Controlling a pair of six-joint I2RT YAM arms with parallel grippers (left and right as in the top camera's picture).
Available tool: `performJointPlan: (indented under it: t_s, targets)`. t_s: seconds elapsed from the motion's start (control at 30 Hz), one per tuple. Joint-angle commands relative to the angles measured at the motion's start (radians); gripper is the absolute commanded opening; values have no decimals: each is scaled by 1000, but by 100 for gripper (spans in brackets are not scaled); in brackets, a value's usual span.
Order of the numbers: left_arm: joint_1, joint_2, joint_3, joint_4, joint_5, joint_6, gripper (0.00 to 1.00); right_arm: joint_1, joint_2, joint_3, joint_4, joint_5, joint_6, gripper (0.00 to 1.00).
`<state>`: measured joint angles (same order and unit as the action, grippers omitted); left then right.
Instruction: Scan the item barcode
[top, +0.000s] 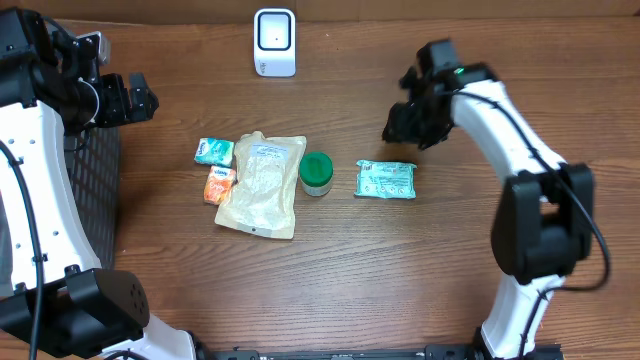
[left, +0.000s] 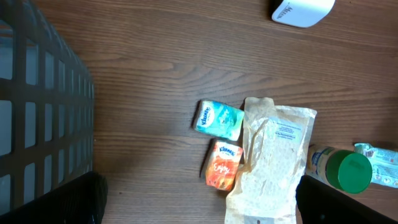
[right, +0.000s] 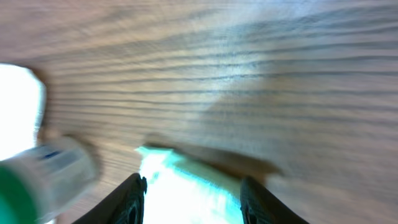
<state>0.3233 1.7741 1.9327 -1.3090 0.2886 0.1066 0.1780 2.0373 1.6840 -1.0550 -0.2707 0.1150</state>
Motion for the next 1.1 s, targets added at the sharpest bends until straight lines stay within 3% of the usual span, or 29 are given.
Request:
performJointPlan:
  t_s: [0.0,0.17,0.3,0.47,0.6,0.77,1.07]
  targets:
    - [3,-29,17,2,8,-8,100,-27,-167,50,-48,-53,76,47]
    - [3,-29,17,2,8,-8,100,-56,-322,28,-161,-19,130,48]
    - [3,-29,17,2,8,-8,100,-63,-330,-33,-172,-19,191,48]
    - [3,-29,17,2,8,-8,99,-63,-326,-221,-9,-74,309,47]
    - [3,-29,17,2,8,-8,99,-63,-324,-372,137,-82,311,48]
    - [3,-29,17,2,8,-8,100,-100,-272,-452,254,-188,233,52]
    - [3,-29,17,2,8,-8,99,-154,-97,-452,246,-275,43,52]
